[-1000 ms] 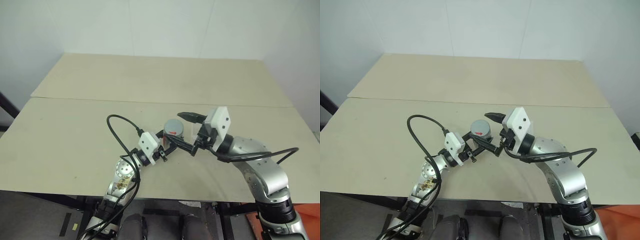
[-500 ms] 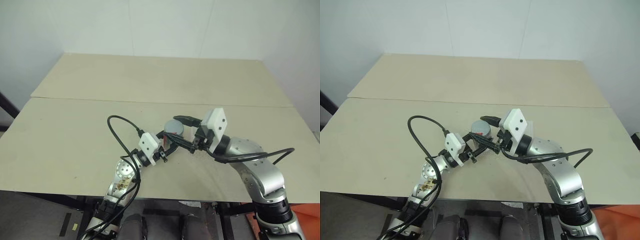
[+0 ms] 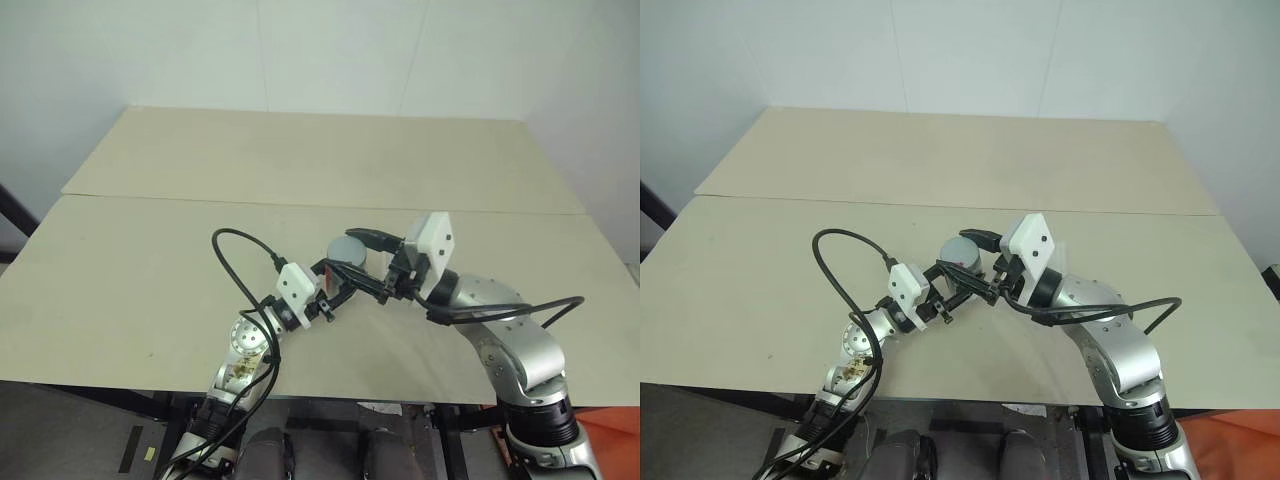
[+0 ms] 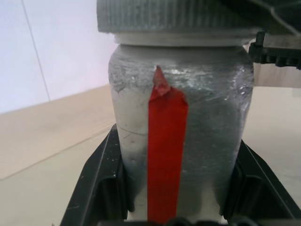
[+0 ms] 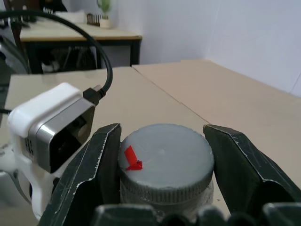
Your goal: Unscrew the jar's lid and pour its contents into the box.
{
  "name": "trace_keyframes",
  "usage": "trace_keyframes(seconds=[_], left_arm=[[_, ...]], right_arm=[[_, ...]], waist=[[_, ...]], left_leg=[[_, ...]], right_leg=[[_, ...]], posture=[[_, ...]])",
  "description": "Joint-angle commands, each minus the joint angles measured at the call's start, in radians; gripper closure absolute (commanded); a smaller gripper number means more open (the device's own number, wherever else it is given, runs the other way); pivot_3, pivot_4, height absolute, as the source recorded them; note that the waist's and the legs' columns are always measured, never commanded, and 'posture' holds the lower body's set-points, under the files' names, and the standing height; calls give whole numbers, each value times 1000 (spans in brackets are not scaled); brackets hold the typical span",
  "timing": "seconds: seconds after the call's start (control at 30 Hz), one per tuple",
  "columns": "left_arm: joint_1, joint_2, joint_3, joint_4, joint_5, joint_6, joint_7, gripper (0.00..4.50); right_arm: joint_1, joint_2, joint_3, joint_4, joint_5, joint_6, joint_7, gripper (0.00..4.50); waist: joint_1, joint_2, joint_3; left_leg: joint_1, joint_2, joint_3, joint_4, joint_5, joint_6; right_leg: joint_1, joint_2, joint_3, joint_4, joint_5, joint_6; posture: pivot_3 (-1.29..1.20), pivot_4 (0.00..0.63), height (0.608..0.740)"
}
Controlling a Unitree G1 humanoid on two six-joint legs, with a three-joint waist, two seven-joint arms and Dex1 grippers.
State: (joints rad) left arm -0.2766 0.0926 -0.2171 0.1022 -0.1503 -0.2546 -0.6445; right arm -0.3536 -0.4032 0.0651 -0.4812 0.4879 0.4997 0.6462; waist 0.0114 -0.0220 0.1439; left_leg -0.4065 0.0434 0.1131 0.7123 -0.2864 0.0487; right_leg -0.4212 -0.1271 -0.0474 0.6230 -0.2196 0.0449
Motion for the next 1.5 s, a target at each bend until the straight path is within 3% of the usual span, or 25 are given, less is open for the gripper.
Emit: trace_keyframes(seconds=[0.03, 0.3, 0.53, 0.7, 1.13, 1.2, 1.33, 1.5], left_arm=[[-5, -3, -11, -8, -3, -23, -9, 2508], [4, -2, -13, -16, -1, -22, -7, 2508], [5, 8, -2, -15, 1, -21, -2, 2508], [-18, 12, -3, 1, -7, -10, -15, 2508], [-51, 20, 1, 49, 26, -33, -4, 2508], [-53, 22, 1, 55, 38, -36, 1, 2508], [-77, 25, 10, 79, 62, -36, 28, 2508], [-136, 12, 28, 141, 108, -30, 108, 2508]], right_arm=[[-44, 16, -89, -33, 123, 56, -26, 1749], [-36, 25, -184, -34, 246, 124, -108, 1749], [107, -122, -273, 15, 8, 42, -214, 1749], [194, -210, -314, 82, -48, 159, -258, 1749], [346, -241, -314, 84, -65, 414, -294, 1749], [362, -265, -305, 72, -69, 418, -269, 1034], [369, -289, -313, 44, -66, 432, -249, 32], [355, -339, -401, -2, -41, 389, -191, 32]], waist=[[0, 0, 0], [0, 0, 0], [3, 0, 0], [-1, 0, 0], [0, 0, 0], [6, 0, 0], [6, 1, 0], [4, 0, 0]], left_leg=[[0, 0, 0, 0, 0, 0], [0, 0, 0, 0, 0, 0], [-1, -1, 1, 0, 0, 0], [0, 0, 1, -1, 0, 0], [0, 0, 0, -1, 0, 0], [0, 0, 0, -1, 0, 1], [0, -1, 0, 0, -1, 1], [-1, -1, -1, 0, -1, 1]], right_leg=[[0, 0, 0, 0, 0, 0], [0, 0, 0, 0, 0, 0], [0, 0, 0, -1, 0, 0], [0, 0, 0, 0, 0, 0], [0, 0, 1, 0, 0, 0], [1, 0, 1, -1, 0, 0], [1, 0, 1, -2, 0, 1], [0, 0, 1, -1, 0, 1]], posture=[[0, 150, 740], [0, 150, 740], [0, 150, 740], [0, 150, 740], [0, 150, 740], [0, 150, 740], [0, 150, 740], [0, 150, 740]])
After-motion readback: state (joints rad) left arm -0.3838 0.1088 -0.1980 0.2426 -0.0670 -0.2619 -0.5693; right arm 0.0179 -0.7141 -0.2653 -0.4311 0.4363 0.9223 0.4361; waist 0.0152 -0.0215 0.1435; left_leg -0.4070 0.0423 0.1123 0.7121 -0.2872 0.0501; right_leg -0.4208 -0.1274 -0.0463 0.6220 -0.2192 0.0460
